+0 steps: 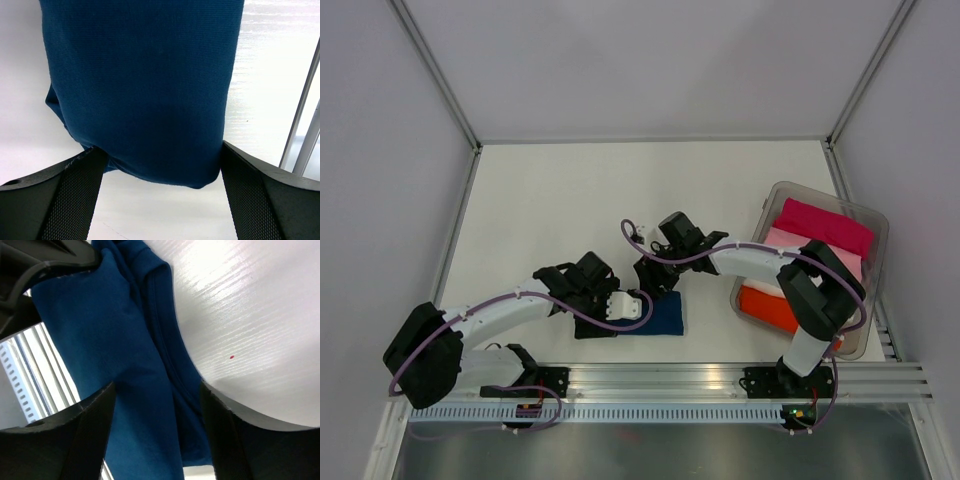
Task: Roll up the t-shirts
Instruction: Roll the tshirt, then place the rolled tshirt into the container
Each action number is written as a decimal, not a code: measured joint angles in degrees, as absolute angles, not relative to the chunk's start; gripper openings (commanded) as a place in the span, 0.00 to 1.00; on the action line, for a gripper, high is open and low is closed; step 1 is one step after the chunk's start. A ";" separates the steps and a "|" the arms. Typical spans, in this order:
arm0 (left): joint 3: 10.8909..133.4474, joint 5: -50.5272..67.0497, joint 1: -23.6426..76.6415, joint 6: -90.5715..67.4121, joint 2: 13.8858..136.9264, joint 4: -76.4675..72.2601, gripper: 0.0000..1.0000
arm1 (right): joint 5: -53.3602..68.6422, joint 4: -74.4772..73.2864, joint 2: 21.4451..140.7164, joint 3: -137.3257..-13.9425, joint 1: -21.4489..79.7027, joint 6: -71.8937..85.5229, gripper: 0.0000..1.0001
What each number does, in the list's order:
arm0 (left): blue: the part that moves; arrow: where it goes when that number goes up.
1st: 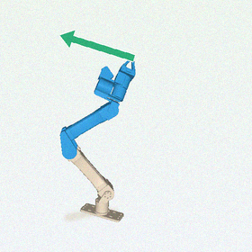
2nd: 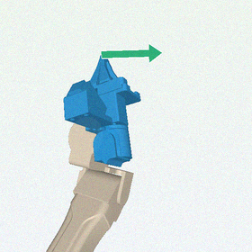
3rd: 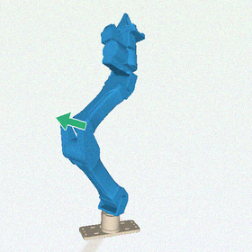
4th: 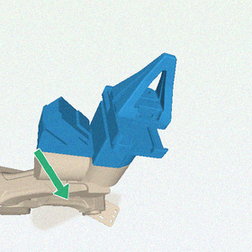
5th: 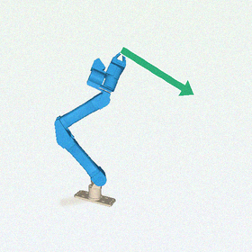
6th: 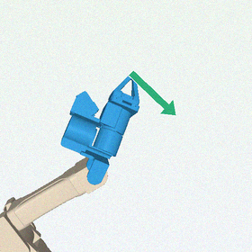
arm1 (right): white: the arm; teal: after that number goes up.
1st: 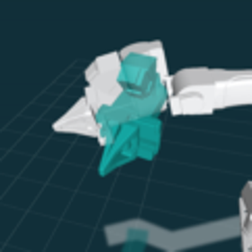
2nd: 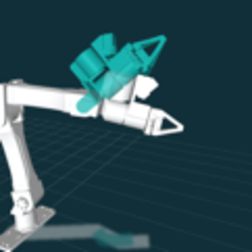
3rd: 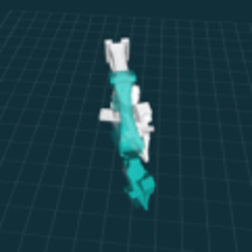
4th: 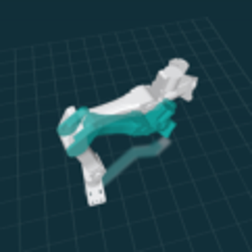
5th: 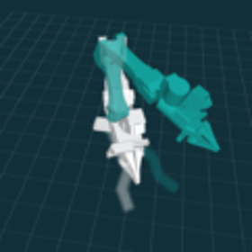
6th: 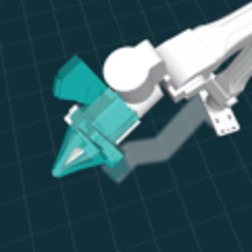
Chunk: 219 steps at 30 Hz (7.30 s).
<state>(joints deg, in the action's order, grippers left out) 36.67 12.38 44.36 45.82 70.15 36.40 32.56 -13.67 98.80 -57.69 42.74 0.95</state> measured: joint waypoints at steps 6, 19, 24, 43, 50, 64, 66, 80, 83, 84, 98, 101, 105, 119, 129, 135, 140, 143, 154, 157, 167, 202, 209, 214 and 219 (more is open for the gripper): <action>36.80 12.38 44.31 45.84 70.17 36.51 0.95 | 30.55 -13.69 102.10 -58.94 43.40 0.47 0.87; 36.82 12.38 43.22 45.89 70.15 36.69 0.96 | 36.49 -14.81 108.09 -61.80 43.33 0.73 0.29; 37.04 12.38 42.41 46.26 70.15 36.86 0.96 | 38.79 -14.90 108.09 -61.36 43.33 0.78 0.16; 41.32 16.47 33.98 50.68 63.90 43.94 1.00 | 38.46 -15.38 103.04 -58.98 42.46 6.13 0.00; 42.59 17.17 31.20 50.92 63.81 45.10 1.00 | 36.03 -13.45 98.04 -56.71 42.06 9.02 0.00; 53.98 22.85 31.20 34.50 79.11 46.68 0.98 | 29.08 -6.98 91.50 -47.40 41.15 17.76 0.00; 56.51 23.92 31.18 30.63 82.81 46.50 0.99 | 27.99 -5.52 90.19 -45.67 41.23 20.05 0.00; 58.15 29.02 30.83 19.35 93.58 46.30 0.56 | 24.23 1.28 88.33 -40.12 41.52 26.87 0.00; 58.28 29.32 30.83 19.18 96.36 46.24 0.33 | 24.58 1.37 88.18 -40.12 41.60 26.02 0.04; 58.46 29.41 30.83 18.90 96.84 46.37 0.24 | 24.73 1.37 88.18 -40.12 41.69 25.76 0.08; 60.05 28.86 30.83 19.11 97.54 46.44 0.03 | 29.71 8.58 93.56 -40.97 41.39 25.65 0.62; 60.05 28.82 30.83 19.22 97.51 46.35 0.03 | 30.81 9.23 96.01 -40.99 40.34 26.30 0.63; 60.05 28.75 30.83 19.53 97.51 46.24 0.03 | 32.25 8.78 97.12 -42.26 39.18 26.11 0.63; 60.05 27.44 30.63 20.16 97.54 46.39 0.03 | 42.54 10.04 105.91 -47.13 38.35 24.97 0.15; 60.45 24.25 30.59 22.06 97.34 46.46 0.63 | 41.21 9.87 104.47 -46.78 38.52 27.53 0.00; 63.88 21.47 29.89 22.22 93.51 47.07 0.67 | 37.01 8.82 97.62 -45.80 38.41 29.41 0.00; 66.30 19.44 29.69 22.22 90.24 47.44 0.67 | 34.61 8.82 93.67 -45.19 37.34 30.85 0.00; 66.48 18.44 29.69 22.22 89.95 47.79 0.67 | 33.71 8.86 92.79 -44.88 36.27 31.68 0.00; 66.48 16.19 29.58 22.24 89.95 48.34 0.67 | 29.71 8.14 89.01 -44.01 33.36 34.74 0.00; 66.50 15.90 29.47 22.24 89.95 48.36 0.67 | 29.23 8.12 87.15 -44.05 32.60 35.18 0.00; 67.09 14.76 28.82 22.26 89.95 48.82 0.68 | 26.89 8.14 82.89 -44.05 27.68 38.72 0.00; 78.76 12.12 28.16 22.22 87.59 52.18 0.69 | 20.10 -1.45 57.41 -44.31 -21.98 43.20 0.00; 77.91 12.12 27.68 22.22 87.59 52.21 0.69 | 17.65 2.94 59.24 -35.75 -24.91 45.74 0.00; 77.56 12.12 27.55 22.22 87.59 52.18 0.69 | 17.87 6.59 64.55 -34.24 -24.86 46.85 0.00; 77.56 12.12 27.46 22.22 87.59 52.18 0.69 | 18.35 11.09 68.34 -32.86 -24.91 48.40 0.00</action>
